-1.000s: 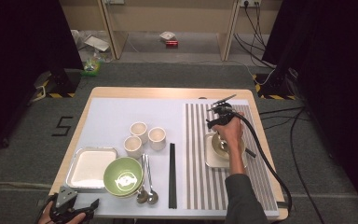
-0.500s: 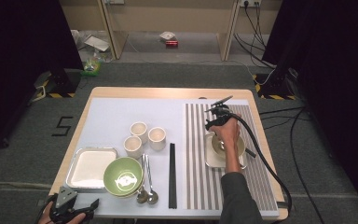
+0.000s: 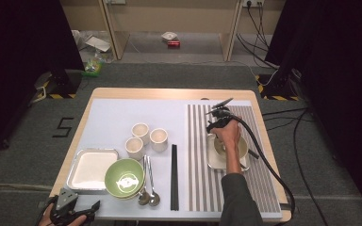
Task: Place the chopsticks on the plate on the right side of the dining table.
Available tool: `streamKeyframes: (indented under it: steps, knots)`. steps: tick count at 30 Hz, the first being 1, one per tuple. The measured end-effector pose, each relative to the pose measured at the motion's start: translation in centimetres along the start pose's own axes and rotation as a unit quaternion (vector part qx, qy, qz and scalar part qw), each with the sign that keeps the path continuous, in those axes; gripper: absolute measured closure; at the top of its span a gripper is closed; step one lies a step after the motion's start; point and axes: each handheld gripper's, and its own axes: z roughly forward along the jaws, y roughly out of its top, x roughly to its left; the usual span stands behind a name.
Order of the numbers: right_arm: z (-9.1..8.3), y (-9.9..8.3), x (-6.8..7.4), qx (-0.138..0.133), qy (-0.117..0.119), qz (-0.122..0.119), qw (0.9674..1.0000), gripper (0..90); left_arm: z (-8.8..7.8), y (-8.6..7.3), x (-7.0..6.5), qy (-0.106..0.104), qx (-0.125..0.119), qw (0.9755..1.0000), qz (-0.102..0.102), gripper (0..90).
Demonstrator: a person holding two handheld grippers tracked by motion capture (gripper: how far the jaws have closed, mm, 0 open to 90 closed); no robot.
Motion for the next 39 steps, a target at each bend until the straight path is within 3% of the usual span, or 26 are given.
streamKeyframes:
  steps: [7, 15, 17, 21, 28, 39]
  knots:
    - [0.0, 0.0, 0.0, 0.008, 0.004, -0.004, 1.0, 36.2, 0.0, 0.0, 0.0, 0.0, 0.0, 1.0, 0.0, 11.9]
    - [-0.2, 0.1, -0.2, -0.003, -0.001, -0.001, 1.0, 36.1, 0.0, 0.0, 0.0, 0.0, 0.0, 1.0, 0.0, 11.9]
    - [-0.2, 0.1, -0.2, 0.0, 0.003, 0.008, 1.0, 36.0, 0.0, 0.0, 0.0, 0.0, 0.0, 1.0, 0.0, 11.9]
    - [0.0, 0.1, -0.2, 0.008, 0.002, 0.0, 1.0, 35.9, 0.0, 0.0, 0.0, 0.0, 0.0, 1.0, 0.0, 11.9]
    - [0.3, -0.1, 0.1, 0.025, 0.02, -0.006, 0.9995, 37.9, 0.0, 0.0, 0.0, 0.0, 0.002, 1.0, 0.001, 11.8]
    - [0.1, -0.4, 0.9, 0.03, 0.028, -0.024, 0.9989, 38.9, 0.0, 0.1, 0.0, -0.001, 0.002, 1.0, -0.001, 11.8]
